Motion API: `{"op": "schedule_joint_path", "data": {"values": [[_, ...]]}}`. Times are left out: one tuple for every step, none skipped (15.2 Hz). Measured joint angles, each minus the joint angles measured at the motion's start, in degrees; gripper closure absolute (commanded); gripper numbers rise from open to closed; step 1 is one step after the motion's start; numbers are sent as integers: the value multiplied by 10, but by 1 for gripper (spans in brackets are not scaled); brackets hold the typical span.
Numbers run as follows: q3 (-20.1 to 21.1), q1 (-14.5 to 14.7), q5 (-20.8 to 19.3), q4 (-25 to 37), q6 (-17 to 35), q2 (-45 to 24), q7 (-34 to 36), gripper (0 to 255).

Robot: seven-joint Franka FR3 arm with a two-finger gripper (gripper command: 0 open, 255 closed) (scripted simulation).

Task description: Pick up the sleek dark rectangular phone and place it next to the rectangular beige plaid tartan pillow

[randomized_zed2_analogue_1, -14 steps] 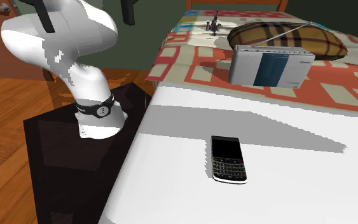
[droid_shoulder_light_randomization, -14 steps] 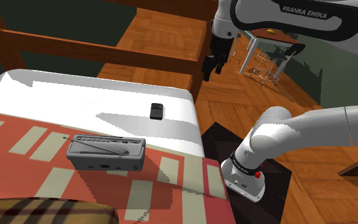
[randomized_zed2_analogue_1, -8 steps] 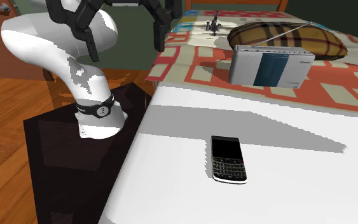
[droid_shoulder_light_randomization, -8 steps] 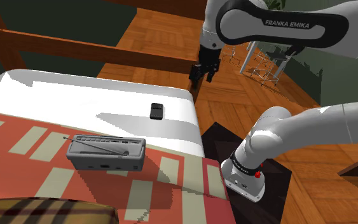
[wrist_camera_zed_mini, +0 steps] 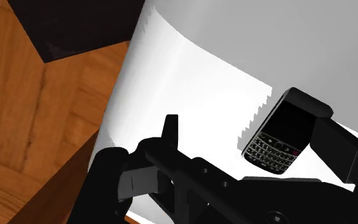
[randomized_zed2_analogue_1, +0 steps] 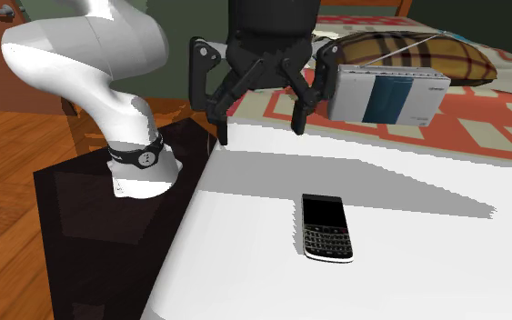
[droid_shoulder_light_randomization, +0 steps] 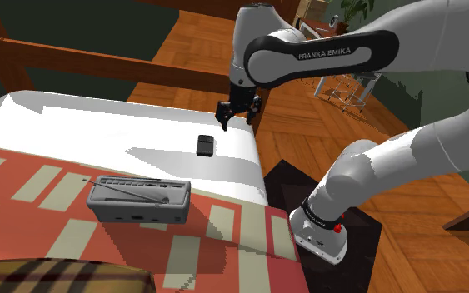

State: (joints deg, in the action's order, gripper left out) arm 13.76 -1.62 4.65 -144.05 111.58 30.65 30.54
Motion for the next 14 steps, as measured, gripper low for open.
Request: {"op": "schedule_joint_path", "data": {"values": [[13, -4, 1, 5, 22, -26, 26, 0], [23, -8, 1, 8, 41, -47, 49, 0], [34, -11, 1, 13, 56, -65, 75, 0], [45, -15, -1, 15, 75, -85, 101, 0], [54, -20, -5, 23, 89, -107, 125, 0], [64, -24, -11, 35, 102, -130, 152, 0], [74, -29, -18, 42, 118, -154, 180, 0], [81, -34, -27, 55, 131, -180, 206, 0], [88, -37, -35, 66, 140, -200, 231, 0], [91, -39, -40, 68, 150, -213, 244, 0], [92, -40, -43, 67, 158, -219, 251, 0], [92, -42, -47, 64, 168, -227, 254, 0], [93, -42, -49, 60, 176, -232, 257, 0], [94, -42, -53, 58, 185, -239, 261, 0]]}}
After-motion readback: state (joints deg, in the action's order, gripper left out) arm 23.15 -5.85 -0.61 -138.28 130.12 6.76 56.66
